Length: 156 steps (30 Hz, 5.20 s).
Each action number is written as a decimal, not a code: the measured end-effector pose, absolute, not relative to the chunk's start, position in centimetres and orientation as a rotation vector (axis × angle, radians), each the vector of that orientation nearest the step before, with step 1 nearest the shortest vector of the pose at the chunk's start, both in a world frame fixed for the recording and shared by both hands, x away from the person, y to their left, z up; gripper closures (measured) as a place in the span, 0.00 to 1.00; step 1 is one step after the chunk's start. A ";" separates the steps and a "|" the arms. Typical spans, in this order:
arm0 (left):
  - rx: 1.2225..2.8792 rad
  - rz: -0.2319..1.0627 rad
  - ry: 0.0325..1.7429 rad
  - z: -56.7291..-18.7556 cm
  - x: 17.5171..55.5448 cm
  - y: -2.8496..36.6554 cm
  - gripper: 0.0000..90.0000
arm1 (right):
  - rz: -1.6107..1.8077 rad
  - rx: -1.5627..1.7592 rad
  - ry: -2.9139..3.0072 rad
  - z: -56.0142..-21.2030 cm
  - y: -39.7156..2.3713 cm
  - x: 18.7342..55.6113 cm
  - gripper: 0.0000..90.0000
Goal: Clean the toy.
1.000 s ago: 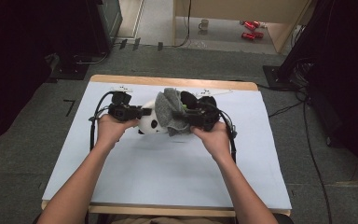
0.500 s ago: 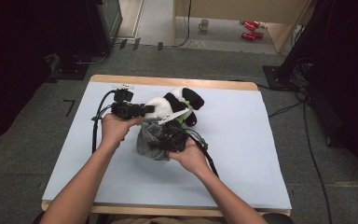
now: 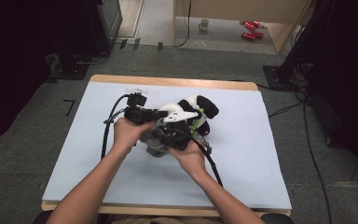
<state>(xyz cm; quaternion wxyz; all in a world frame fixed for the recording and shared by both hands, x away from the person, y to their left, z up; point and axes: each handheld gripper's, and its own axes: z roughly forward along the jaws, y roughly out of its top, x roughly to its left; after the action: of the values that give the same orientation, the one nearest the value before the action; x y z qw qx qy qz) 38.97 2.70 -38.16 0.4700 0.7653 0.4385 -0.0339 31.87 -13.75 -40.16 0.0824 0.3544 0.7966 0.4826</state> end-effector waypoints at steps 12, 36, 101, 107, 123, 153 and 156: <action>1.818 -0.120 1.121 -38.6 39.4 3.3 0.81 | 1.376 1.091 2.371 -43.7 -13.8 32.5 0.90; 1.724 -0.118 1.165 -37.2 41.3 5.2 0.81 | 1.346 1.139 2.464 -43.9 -13.7 32.4 0.90; 1.631 -0.152 1.142 -36.6 40.8 7.4 0.82 | 1.263 1.310 2.340 -44.5 -18.1 34.6 0.90; 1.615 -0.153 1.146 -36.9 40.8 8.3 0.82 | 1.291 1.344 2.303 -43.4 -19.5 35.0 0.90; 1.578 -0.141 1.164 -37.2 40.6 11.0 0.82 | 1.399 1.398 2.097 -38.5 -24.9 35.7 0.90; 1.976 -0.172 0.821 -40.0 39.2 10.3 0.80 | 1.450 1.296 2.137 -35.1 -24.7 34.6 0.89; 1.980 -0.134 0.820 -40.4 39.3 10.4 0.78 | 1.409 1.329 2.162 -36.8 -24.4 35.4 0.89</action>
<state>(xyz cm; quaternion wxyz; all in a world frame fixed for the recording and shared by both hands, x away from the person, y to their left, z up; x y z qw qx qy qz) 39.25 10.39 -40.35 0.4769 0.8105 0.3355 -0.0549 35.42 -24.44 -36.82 0.1191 0.4544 0.7395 0.4820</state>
